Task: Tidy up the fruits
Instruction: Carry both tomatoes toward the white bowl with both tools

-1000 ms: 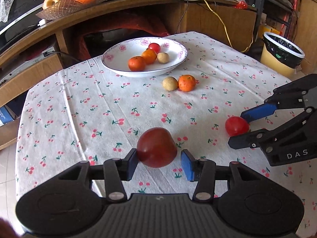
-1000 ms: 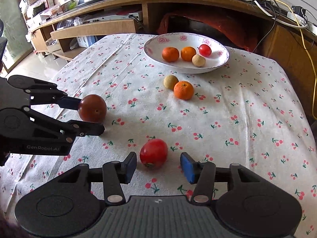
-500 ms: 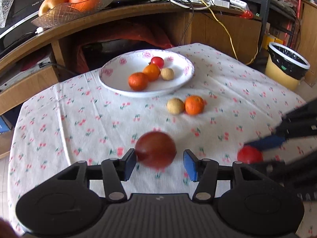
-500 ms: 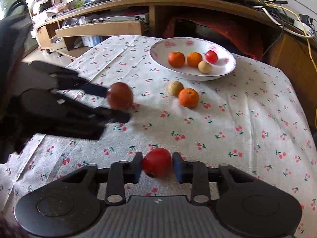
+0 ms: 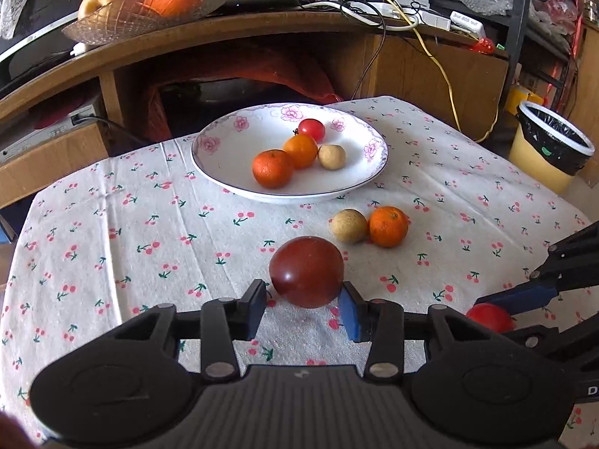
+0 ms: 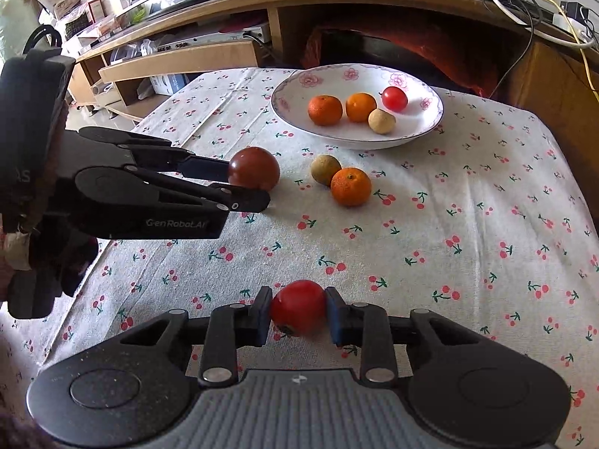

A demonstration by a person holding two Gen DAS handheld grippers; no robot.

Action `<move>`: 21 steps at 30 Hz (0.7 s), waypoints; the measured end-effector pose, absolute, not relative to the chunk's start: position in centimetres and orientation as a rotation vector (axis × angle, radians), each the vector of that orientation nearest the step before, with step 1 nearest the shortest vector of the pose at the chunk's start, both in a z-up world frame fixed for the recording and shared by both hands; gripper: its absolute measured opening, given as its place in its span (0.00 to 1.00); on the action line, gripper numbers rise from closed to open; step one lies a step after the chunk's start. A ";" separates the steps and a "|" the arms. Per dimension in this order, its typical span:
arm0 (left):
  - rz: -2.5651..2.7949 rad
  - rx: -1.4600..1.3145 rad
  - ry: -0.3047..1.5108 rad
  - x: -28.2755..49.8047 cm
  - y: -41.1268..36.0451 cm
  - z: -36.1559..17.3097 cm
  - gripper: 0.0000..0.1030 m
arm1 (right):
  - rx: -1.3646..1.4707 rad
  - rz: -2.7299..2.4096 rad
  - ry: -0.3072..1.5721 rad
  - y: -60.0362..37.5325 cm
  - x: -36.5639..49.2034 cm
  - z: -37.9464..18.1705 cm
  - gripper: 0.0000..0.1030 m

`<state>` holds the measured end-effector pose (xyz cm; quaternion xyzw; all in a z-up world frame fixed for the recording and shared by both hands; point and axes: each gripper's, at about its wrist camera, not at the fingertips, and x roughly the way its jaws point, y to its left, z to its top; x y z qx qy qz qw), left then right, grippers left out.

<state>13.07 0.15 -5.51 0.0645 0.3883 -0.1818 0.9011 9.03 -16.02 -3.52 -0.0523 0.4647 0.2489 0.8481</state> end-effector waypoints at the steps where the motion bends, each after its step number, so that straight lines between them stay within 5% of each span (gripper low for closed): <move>1: -0.374 0.139 0.801 13.1 0.0 -5.5 0.49 | -0.108 0.522 0.980 -16.1 9.1 -3.5 0.23; 21: -0.390 0.048 0.749 13.8 0.6 -2.6 0.43 | -0.036 0.425 0.852 -16.8 14.1 -0.4 0.23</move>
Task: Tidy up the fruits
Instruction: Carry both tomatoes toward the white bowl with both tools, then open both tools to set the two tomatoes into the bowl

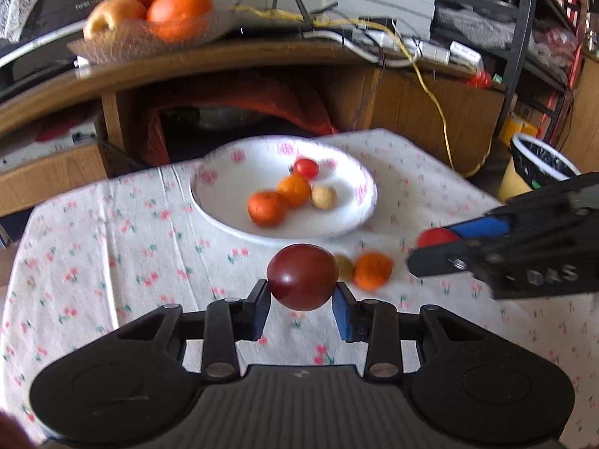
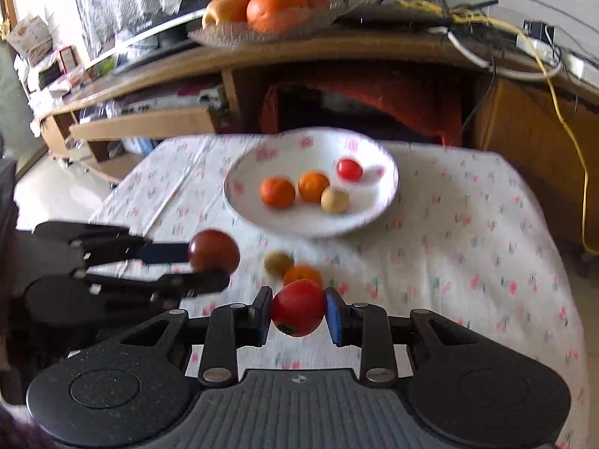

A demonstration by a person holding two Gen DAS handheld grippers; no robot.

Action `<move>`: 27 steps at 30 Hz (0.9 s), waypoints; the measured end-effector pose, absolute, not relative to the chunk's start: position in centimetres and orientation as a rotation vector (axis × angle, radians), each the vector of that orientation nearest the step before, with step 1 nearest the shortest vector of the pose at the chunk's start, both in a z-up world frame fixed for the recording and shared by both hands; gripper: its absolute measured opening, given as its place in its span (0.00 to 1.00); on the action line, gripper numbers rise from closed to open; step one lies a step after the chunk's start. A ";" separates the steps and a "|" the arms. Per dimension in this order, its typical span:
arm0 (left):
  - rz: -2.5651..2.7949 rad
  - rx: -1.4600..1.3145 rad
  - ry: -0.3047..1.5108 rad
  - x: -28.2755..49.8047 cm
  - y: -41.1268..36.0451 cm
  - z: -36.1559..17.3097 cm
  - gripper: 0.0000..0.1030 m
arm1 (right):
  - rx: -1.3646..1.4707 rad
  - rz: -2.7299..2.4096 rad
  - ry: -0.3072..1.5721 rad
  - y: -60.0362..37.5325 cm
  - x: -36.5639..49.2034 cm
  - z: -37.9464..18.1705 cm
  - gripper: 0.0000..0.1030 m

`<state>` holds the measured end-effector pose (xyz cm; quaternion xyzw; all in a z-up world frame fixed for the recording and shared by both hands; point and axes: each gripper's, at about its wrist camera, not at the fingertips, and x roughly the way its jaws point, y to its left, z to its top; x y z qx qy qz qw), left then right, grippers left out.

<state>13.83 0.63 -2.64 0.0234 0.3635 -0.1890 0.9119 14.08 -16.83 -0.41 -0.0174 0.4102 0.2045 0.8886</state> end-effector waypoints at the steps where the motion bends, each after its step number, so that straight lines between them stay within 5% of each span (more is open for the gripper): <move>1: -0.385 0.045 0.741 14.1 0.7 -2.4 0.43 | -0.033 0.420 0.837 -16.7 14.5 -0.2 0.23; 27: -0.353 0.051 0.714 18.8 -0.4 -3.3 0.43 | -0.029 0.385 0.755 -15.8 20.3 -2.0 0.25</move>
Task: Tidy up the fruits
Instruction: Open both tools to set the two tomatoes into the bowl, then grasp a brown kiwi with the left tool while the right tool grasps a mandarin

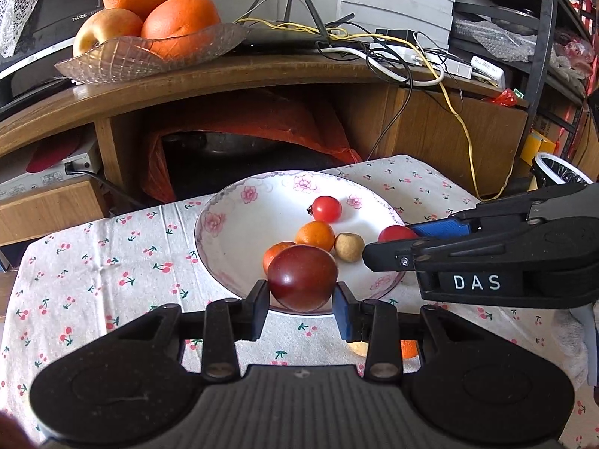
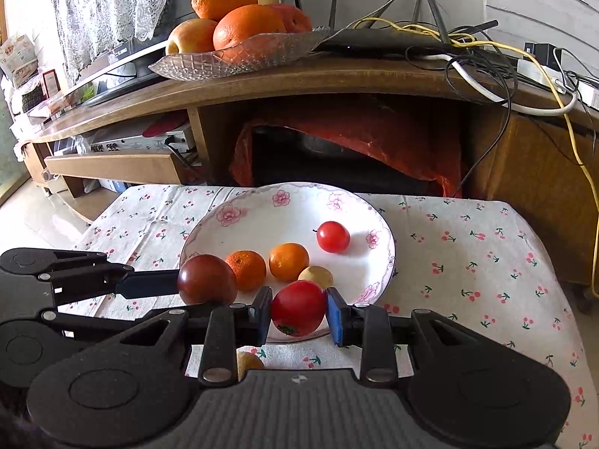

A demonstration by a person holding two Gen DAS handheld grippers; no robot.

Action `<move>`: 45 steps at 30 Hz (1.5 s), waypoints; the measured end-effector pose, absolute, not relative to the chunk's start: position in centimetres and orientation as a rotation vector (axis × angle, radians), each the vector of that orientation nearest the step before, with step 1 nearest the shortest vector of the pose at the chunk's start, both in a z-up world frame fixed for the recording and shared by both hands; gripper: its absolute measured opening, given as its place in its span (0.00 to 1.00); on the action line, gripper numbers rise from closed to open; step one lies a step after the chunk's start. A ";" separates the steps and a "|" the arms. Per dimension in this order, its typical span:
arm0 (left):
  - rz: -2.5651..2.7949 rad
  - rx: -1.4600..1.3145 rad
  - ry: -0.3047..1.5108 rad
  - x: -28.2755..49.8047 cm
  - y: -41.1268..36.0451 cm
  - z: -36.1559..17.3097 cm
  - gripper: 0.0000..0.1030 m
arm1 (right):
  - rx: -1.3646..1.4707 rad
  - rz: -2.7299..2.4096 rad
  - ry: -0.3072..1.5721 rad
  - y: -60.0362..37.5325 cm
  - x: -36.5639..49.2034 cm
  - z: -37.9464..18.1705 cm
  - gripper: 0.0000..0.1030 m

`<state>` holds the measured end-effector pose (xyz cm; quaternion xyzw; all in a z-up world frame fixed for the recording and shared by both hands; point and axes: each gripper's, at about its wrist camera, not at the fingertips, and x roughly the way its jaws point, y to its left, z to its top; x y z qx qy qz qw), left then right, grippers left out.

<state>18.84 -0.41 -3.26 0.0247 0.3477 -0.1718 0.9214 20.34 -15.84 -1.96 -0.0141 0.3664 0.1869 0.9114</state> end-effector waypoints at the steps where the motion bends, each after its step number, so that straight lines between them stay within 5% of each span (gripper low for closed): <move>1: -0.352 0.050 0.714 18.9 -0.4 -3.2 0.43 | -0.029 0.384 0.750 -15.8 20.4 -2.0 0.25; 3: -0.351 0.050 0.713 18.9 -0.4 -3.2 0.44 | -0.020 0.381 0.753 -15.9 20.6 -1.9 0.31; 40: -0.438 0.049 0.768 15.8 1.0 -3.4 0.45 | -0.109 0.502 0.883 -15.7 17.1 -4.9 0.37; 45: -0.479 0.039 0.783 16.0 0.3 -3.8 0.46 | -0.111 0.490 0.885 -16.1 17.0 -4.8 0.23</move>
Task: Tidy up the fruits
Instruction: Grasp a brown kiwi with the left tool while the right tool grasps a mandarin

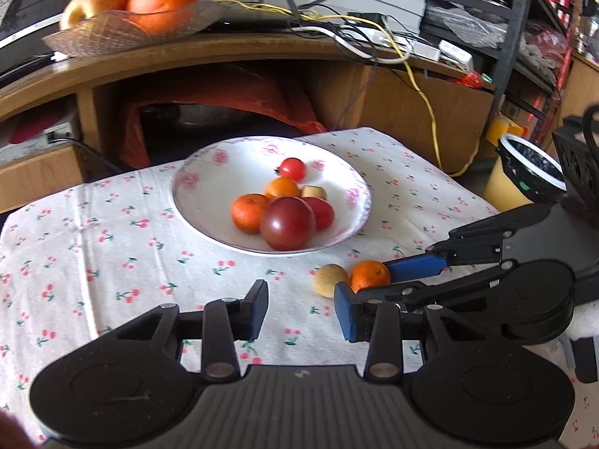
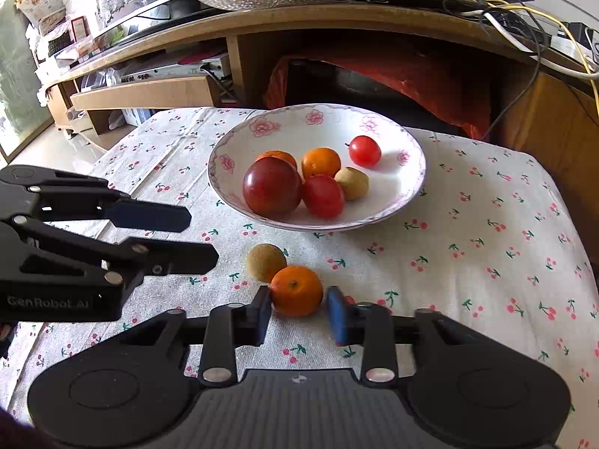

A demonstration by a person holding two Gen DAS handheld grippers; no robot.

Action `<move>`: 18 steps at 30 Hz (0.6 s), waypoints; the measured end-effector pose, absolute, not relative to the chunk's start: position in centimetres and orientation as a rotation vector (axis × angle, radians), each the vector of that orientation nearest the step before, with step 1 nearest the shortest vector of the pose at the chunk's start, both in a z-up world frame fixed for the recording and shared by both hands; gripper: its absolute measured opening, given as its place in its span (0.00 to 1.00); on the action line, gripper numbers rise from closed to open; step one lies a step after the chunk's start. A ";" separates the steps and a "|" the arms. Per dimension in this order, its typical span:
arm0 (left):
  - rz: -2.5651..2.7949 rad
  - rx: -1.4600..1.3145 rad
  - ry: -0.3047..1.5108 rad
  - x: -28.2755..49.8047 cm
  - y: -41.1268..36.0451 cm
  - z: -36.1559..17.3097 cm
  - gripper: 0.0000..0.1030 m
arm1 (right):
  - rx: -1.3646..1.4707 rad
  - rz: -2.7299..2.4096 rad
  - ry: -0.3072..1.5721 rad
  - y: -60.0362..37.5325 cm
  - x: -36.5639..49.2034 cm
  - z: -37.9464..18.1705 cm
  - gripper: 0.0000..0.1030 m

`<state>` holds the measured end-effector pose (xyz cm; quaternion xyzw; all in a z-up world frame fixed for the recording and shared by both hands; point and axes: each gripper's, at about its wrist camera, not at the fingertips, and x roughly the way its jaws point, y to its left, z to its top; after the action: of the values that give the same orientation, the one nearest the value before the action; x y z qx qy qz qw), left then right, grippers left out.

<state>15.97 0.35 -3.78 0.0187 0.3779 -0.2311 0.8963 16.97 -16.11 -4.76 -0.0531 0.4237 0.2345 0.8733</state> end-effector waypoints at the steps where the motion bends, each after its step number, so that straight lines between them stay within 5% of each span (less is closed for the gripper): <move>1: -0.486 0.048 0.785 16.0 0.0 -3.9 0.46 | -0.102 0.488 0.890 -16.4 16.9 -4.7 0.23; 18: -0.469 0.091 0.759 17.7 -4.0 -6.5 0.45 | -0.090 0.436 0.894 -19.8 15.6 -4.5 0.23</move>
<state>17.70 -4.04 -6.51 0.0438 0.3668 -0.2266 0.9012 15.60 -19.77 -4.49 -0.0432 0.4285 0.2093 0.8779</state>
